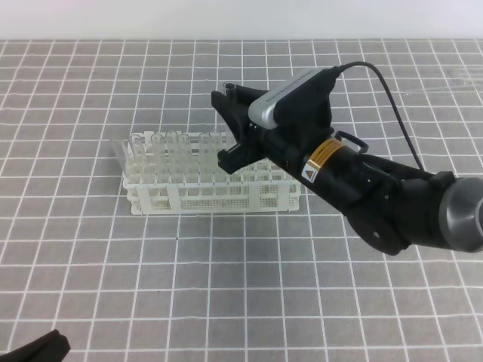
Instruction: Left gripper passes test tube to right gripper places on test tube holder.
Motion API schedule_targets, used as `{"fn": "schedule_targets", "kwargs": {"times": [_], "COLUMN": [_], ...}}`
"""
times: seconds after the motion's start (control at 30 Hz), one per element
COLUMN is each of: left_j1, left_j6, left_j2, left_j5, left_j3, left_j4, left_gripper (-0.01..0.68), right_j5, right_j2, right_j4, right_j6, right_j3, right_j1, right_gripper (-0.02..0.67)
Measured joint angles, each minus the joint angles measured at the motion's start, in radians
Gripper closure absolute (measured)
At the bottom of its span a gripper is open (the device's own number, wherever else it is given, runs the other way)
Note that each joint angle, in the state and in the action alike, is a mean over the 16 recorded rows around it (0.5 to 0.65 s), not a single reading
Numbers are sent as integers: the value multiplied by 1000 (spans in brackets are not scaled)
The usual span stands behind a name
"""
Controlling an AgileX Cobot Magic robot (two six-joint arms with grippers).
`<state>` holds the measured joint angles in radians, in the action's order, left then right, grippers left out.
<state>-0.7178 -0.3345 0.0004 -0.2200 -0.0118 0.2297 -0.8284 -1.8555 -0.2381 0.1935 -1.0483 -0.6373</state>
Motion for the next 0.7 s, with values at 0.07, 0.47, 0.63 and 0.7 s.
{"fn": "schedule_targets", "kwargs": {"times": [0.07, 0.47, 0.63, 0.7], "left_j1": [0, 0, -1, -1], "left_j6": [0, 0, 0, 0], "left_j2": [0, -1, -3, -3], "left_j5": [1, -2, -6, -5], "left_j3": [-1, 2, 5, 4], "left_j4": [0, 0, -1, -1], "left_gripper": [674, 674, 673, 673], "right_j5": [-2, -8, -13, -18], "right_j2": [-4, -23, -32, -36], "right_j4": [-5, -16, -15, -15], "right_j6": [6, 13, 11, 11], "right_j3": [0, 0, 0, 0], "right_j1": [0, 0, 0, 0], "right_gripper": [548, 548, 548, 548]}}
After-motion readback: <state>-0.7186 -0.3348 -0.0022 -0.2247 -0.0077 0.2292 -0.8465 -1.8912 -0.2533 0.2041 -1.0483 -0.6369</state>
